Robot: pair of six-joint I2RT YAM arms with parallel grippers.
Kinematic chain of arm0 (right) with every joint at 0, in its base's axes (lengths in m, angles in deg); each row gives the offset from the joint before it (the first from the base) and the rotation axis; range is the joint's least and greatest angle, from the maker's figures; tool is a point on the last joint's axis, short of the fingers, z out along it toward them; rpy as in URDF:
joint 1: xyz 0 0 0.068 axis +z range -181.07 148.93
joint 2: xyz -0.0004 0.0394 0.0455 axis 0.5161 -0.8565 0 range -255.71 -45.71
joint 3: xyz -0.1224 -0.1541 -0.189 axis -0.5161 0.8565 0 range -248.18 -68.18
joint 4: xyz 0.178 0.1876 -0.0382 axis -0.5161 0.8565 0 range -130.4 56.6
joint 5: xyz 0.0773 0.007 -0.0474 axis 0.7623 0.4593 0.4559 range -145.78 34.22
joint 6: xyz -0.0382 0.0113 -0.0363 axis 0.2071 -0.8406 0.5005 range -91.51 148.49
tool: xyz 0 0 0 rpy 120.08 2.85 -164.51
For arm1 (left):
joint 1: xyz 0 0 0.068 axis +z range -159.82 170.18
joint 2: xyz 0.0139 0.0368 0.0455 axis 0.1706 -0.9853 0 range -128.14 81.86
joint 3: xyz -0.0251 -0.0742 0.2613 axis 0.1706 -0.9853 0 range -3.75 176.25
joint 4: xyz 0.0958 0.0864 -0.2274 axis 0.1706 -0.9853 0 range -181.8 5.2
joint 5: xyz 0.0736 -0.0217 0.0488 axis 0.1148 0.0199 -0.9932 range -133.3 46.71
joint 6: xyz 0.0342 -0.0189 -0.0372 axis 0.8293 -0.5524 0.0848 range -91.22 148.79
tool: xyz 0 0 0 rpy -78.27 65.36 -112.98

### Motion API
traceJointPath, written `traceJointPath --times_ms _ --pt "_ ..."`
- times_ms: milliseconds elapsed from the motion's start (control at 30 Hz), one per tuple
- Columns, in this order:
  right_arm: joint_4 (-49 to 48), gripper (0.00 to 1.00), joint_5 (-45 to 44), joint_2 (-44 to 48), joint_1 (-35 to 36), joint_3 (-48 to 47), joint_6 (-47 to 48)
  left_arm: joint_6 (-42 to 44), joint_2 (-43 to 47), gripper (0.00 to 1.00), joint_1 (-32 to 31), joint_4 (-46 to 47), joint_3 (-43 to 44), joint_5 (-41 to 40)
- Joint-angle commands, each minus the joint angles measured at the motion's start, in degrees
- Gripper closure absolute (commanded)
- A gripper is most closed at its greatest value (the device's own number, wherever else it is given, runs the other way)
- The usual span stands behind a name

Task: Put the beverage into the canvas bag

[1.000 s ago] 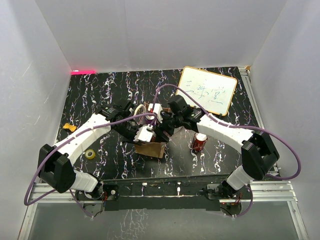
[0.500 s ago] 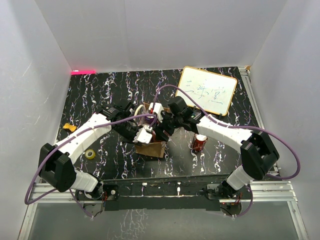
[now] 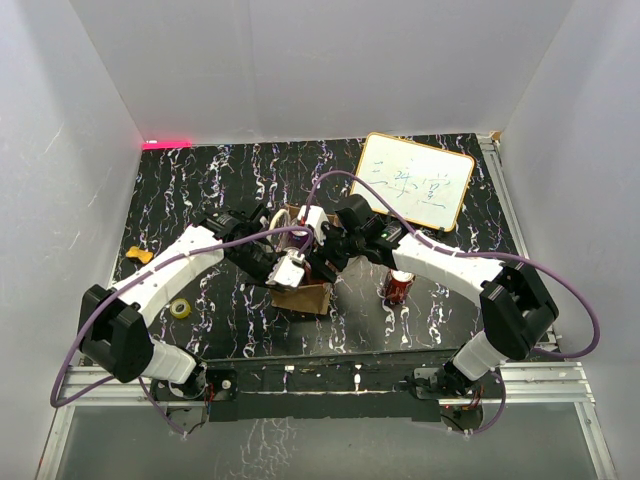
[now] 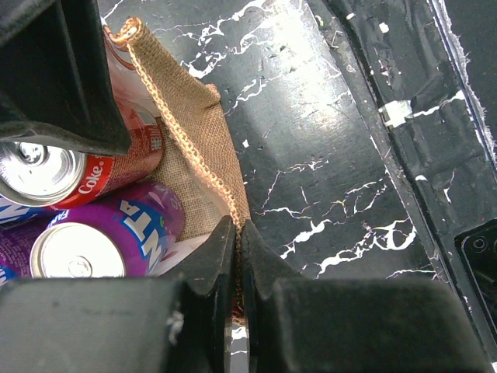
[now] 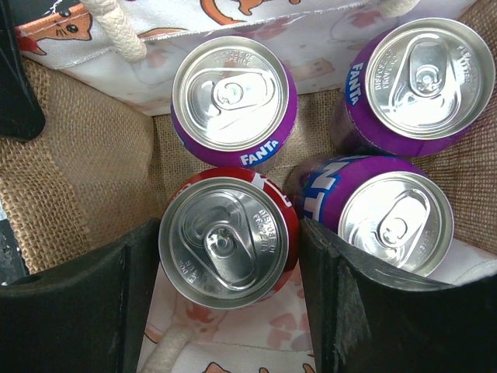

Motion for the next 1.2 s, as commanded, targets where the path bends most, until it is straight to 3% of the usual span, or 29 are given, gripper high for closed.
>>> traceJointPath --times_ms 0,233,500,900,1167 --pt "-6.0 0.82 -6.2 1.1 -1.4 0.7 5.7 -0.1 -0.3 1.0 -0.3 -7.0 1.1 5.9" --pt "-4.9 0.59 -6.5 1.2 -1.4 0.9 6.2 -1.3 -0.8 1.0 -0.3 -6.1 1.3 6.4" --pt "-4.3 0.49 -7.0 -1.2 -1.4 0.5 4.4 -1.6 -0.9 1.0 -0.3 -5.8 1.3 7.3" --pt "-1.4 0.26 -5.5 -1.1 -1.4 -1.7 4.5 -2.2 -1.0 1.0 -0.4 -5.2 1.3 7.2" --pt "-0.1 0.22 -4.7 -0.8 -1.4 -2.3 4.8 -2.7 -1.0 1.0 -0.4 -4.8 1.1 7.2"
